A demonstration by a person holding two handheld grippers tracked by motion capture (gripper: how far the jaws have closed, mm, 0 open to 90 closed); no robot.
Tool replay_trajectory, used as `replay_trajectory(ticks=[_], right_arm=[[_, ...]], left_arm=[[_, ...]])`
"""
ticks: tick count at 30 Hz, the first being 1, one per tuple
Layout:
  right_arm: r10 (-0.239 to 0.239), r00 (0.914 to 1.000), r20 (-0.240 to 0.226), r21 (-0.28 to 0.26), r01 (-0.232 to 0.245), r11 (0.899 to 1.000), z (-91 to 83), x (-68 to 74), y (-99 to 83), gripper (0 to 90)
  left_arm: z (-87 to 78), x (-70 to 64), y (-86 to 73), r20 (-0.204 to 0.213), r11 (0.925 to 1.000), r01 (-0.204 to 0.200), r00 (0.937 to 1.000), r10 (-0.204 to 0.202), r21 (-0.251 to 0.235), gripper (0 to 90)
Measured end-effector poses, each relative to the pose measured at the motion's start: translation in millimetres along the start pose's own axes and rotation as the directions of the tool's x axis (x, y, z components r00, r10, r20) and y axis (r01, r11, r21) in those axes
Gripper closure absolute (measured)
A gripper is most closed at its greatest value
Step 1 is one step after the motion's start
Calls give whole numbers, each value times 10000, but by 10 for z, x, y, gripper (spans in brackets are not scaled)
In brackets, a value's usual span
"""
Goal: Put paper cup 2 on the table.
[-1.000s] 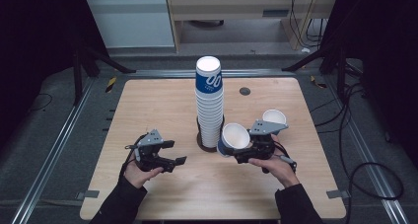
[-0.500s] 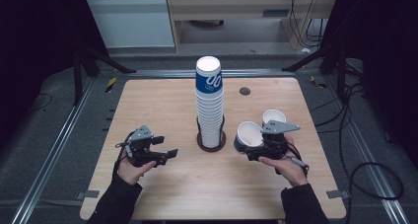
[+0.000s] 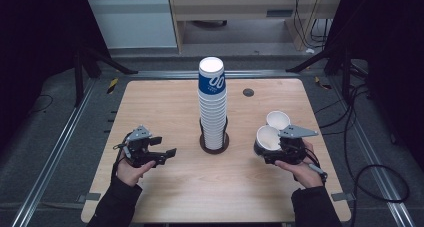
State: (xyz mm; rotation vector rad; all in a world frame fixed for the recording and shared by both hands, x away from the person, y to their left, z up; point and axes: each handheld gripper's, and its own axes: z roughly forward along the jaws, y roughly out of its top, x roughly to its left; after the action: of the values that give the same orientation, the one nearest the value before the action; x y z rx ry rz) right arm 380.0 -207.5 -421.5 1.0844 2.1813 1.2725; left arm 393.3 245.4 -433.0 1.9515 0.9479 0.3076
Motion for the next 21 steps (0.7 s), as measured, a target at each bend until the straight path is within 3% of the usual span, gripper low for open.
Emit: replay_trajectory(ticks=[14,21], right_arm=[[150,9943,1053,1070,-263,9939,38,-190,-199,202],[321,9899,1380,1257,-497,9908,118,-283,-251,199]], left_arm=[[-11,22,-17,-153,10000,47,9999,-47,-33,191],[-5,42,-25,-178,10000,73,9998,-73,-12,190]])
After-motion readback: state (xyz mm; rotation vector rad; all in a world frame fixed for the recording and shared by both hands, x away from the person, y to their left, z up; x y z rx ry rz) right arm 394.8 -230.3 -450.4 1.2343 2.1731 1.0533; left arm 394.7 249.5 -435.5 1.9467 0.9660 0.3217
